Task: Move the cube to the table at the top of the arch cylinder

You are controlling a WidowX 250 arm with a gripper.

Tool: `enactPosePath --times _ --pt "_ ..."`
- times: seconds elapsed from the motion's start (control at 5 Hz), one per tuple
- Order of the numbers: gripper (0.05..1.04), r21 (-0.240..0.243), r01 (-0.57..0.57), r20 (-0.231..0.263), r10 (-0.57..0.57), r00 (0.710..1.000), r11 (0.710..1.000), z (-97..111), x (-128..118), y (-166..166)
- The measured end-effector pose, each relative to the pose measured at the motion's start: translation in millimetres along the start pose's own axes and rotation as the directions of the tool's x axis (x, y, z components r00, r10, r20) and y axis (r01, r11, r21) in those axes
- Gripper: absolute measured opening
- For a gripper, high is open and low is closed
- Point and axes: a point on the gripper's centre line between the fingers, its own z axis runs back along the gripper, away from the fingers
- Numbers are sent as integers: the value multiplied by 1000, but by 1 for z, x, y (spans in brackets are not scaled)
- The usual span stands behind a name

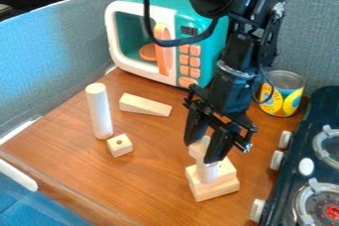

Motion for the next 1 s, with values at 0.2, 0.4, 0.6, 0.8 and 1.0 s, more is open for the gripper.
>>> enactPosePath --times 0.2,0.4,0.6,0.8,1.0 --pt "533 -6 -16 -17 16 1000 1000 -6 0 6" --pt "533 -5 -25 -13 25 1000 1000 -5 1 7" --pt "533 -5 -25 -14 25 1000 1000 -5 1 7" --pt "533 5 -29 -8 29 1000 1000 -5 3 6" --pt "533 6 -27 -3 27 1000 1000 -5 4 5"
